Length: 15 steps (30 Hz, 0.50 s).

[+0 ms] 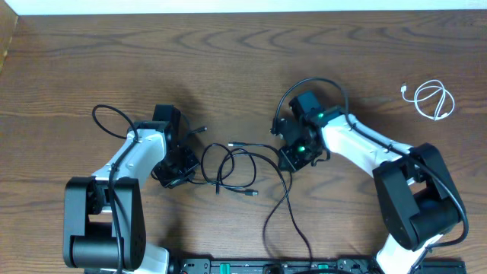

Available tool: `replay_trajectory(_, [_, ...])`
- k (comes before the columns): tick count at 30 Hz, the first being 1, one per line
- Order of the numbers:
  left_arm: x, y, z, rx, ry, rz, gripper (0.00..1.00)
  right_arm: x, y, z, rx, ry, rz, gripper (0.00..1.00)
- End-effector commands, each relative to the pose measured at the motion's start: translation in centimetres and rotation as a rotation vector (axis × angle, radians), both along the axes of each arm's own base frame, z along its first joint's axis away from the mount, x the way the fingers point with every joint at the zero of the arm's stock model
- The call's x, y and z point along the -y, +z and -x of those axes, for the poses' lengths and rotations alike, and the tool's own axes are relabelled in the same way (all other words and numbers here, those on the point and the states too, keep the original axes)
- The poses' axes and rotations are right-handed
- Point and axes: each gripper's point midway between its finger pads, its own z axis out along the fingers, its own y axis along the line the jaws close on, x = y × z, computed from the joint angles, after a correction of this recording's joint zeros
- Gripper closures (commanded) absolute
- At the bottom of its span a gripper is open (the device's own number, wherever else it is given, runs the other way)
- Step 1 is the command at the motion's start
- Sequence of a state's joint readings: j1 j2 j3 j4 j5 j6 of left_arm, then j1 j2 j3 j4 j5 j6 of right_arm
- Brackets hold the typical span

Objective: Untangle cables

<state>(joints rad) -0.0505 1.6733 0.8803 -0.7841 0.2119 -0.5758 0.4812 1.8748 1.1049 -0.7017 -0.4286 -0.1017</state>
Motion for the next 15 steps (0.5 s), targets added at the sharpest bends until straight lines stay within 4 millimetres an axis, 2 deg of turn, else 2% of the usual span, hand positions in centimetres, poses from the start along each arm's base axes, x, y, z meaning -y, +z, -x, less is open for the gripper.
replay_trajectory(1, [0.1, 0.1, 0.2, 0.002, -0.008, 0.006, 0.92, -1.7, -1.1, 1.6, -0.004, 0.048, -0.053, 0.62])
replay_trajectory(7, [0.1, 0.0, 0.3, 0.001, -0.008, 0.006, 0.92, -2.4, -1.4, 2.0, 0.019, 0.075, -0.050, 0.56])
replay_trajectory(12, [0.1, 0.0, 0.3, 0.001, -0.008, 0.006, 0.92, -2.4, -1.4, 2.0, 0.019, 0.077, -0.052, 0.57])
replay_trajectory(15, [0.1, 0.0, 0.2, 0.004, -0.008, 0.006, 0.92, -3.0, -1.0, 2.6, 0.014, 0.140, -0.102, 0.55])
